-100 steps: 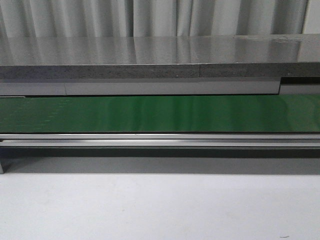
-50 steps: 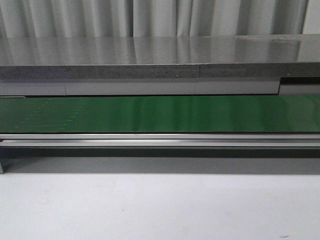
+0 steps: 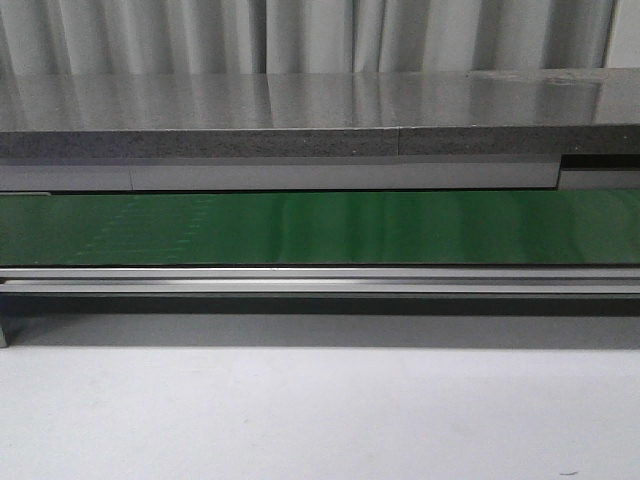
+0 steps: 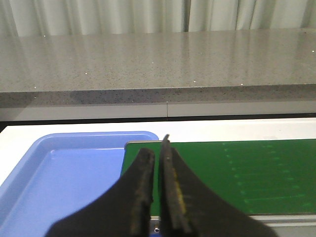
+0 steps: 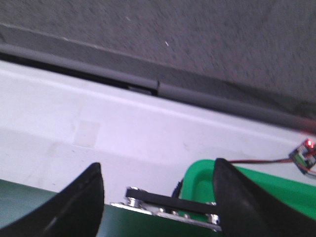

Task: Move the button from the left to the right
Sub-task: 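Lower the button into the green tray and open the right gripper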

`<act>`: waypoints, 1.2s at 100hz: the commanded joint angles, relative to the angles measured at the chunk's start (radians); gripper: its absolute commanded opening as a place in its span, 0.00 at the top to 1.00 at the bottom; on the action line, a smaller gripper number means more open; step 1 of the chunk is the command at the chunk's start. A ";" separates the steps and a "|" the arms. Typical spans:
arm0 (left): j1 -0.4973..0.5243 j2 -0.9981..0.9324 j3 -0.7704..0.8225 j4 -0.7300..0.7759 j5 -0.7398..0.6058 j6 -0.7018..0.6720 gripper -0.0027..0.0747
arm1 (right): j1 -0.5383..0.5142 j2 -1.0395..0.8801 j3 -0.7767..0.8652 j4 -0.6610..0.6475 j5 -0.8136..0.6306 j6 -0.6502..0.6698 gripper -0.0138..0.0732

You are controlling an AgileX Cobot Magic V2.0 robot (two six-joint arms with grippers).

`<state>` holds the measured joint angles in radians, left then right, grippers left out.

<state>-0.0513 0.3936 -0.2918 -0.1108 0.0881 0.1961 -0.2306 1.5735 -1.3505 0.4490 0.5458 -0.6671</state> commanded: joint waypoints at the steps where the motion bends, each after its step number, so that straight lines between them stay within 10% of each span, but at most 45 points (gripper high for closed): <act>1: -0.003 0.006 -0.028 -0.012 -0.080 -0.001 0.96 | 0.052 -0.114 0.021 0.025 -0.118 -0.003 0.33; 68: -0.003 0.006 -0.028 -0.012 -0.080 -0.001 0.96 | 0.169 -0.796 0.784 0.141 -0.511 -0.003 0.33; 120: -0.003 0.006 -0.028 -0.012 -0.080 -0.001 0.96 | 0.166 -1.294 0.955 0.161 -0.254 -0.003 0.33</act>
<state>-0.0513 0.3936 -0.2918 -0.1108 0.0881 0.1961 -0.0627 0.3035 -0.3703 0.5925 0.3227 -0.6671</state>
